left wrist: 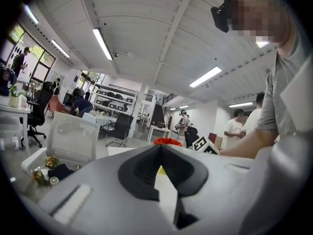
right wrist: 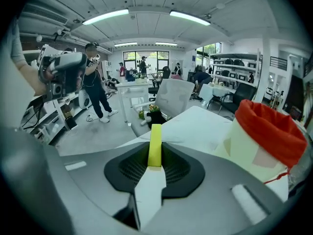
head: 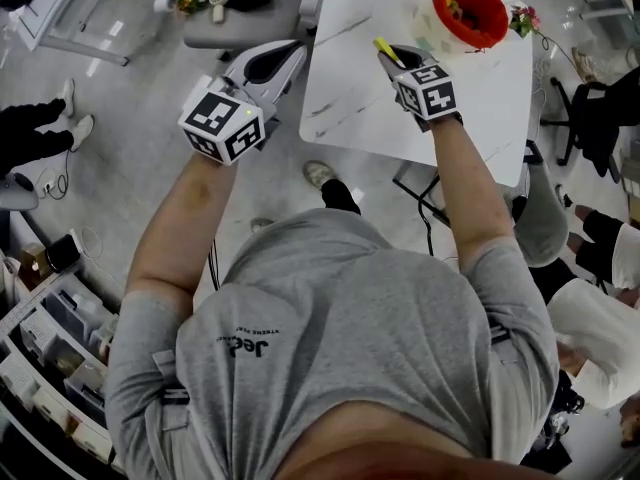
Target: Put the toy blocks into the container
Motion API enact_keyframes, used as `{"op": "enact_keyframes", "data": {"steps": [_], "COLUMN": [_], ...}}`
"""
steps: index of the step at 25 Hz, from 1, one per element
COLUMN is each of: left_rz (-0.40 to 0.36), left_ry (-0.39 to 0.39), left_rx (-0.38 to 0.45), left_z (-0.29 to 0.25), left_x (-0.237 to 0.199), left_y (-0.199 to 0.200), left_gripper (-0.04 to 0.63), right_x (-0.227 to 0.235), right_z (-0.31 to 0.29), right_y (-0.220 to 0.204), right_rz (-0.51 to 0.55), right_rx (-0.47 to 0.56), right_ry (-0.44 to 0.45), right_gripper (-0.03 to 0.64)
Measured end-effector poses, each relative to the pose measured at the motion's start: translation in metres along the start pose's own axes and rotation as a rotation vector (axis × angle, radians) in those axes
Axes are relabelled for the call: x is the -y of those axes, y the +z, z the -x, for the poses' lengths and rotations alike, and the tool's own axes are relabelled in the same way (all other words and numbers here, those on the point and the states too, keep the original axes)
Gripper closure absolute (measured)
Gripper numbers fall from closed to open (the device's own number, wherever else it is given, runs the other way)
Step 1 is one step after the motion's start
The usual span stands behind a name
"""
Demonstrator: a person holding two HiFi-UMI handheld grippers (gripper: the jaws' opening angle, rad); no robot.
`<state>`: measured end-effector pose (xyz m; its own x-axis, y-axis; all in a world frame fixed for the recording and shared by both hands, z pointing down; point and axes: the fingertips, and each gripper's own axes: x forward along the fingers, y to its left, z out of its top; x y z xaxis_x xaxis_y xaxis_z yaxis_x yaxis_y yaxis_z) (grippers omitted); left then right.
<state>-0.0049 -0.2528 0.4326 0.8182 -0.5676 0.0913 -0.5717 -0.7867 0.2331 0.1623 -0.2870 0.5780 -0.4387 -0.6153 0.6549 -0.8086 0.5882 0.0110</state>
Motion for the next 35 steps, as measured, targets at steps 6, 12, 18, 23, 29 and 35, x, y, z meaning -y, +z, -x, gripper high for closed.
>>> {"op": "enact_keyframes", "data": {"steps": [6,12,18,23,29,35], "left_rz": [-0.002,-0.011,-0.032,-0.038,-0.045,-0.042], "left_ry": [-0.031,-0.070,-0.110,-0.121,-0.127,-0.131], "left_rx": [0.009,0.009,0.000,-0.002,-0.013,-0.019], "left_z": [-0.037,-0.091,-0.147,-0.179,-0.200,-0.208], "left_x": [0.003,0.019,0.040,0.049,0.054,0.058], "left_y": [0.014,0.028,0.040,0.045,0.046,0.043], "left_gripper": [0.538,0.538,0.538,0.538,0.538,0.538], "right_x": [0.042,0.104,0.161,0.198,0.227,0.228], "right_z": [0.032,0.076,0.098,0.102,0.099,0.095], "right_y": [0.035,0.061,0.068,0.062,0.057,0.072], "right_rz": [-0.005,-0.015,-0.020,-0.033,-0.050,-0.066], "right_rx": [0.063,0.105,0.084,0.070,0.058,0.100], "right_ry": [-0.059,-0.119,-0.150,-0.169,-0.186,-0.134], "right_gripper": [0.543,0.543,0.543,0.543,0.541,0.306]}}
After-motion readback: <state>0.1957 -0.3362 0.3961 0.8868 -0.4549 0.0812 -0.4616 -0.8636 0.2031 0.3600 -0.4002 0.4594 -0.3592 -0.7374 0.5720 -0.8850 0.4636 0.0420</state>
